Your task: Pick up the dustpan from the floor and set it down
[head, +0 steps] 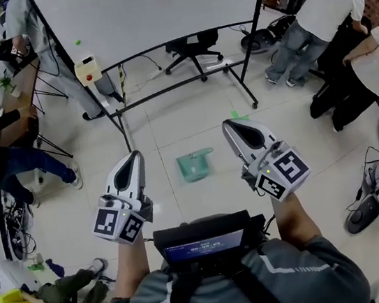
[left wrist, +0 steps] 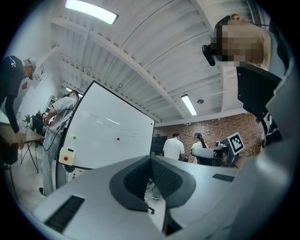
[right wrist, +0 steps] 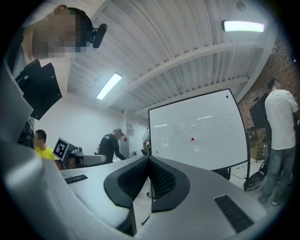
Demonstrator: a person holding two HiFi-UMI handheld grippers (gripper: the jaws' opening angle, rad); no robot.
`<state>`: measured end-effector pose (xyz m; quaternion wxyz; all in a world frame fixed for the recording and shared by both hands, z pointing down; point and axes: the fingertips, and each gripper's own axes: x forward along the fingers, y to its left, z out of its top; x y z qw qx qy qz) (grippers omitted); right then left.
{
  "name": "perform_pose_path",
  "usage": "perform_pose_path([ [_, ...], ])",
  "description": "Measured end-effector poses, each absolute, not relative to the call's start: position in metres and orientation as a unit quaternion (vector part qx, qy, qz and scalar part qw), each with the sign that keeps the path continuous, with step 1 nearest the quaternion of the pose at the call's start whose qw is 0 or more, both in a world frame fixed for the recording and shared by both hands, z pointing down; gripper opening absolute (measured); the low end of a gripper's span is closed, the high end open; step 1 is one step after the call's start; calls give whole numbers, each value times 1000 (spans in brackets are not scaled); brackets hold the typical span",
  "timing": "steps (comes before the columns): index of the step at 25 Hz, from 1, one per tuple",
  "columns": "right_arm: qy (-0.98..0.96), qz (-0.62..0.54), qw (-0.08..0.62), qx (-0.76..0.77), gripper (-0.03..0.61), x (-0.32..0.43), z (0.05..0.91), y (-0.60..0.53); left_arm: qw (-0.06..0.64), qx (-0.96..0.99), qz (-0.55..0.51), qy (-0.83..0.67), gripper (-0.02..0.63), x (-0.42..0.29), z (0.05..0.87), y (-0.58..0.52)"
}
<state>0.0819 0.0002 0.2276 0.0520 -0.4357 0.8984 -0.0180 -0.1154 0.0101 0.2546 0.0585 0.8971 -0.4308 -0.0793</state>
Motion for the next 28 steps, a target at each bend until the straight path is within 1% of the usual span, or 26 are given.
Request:
perform_pose_path([
  [5,899,-20,48,-434,20,76,229,-8,63,898,-80,-429,28,-119,256,2],
  [16,905,-14,2,-425,21,28,253,-41,83,905,-71,-411,28,-158,287,-28],
  [17,908,-17,-7,-419,39,23,261,-47,86,906,-68,-408,28,-160,294,-33],
  [18,910,-20,-18,-413,73,21,271,-55,89,908,-63,-406,28,-160,302,-39],
  [23,927,-26,-93,-363,144,19,340,-96,109,902,-39,-415,29,-148,351,-75],
  [28,938,-35,-197,-283,187,20,445,-135,154,886,-14,-438,29,-128,426,-113],
])
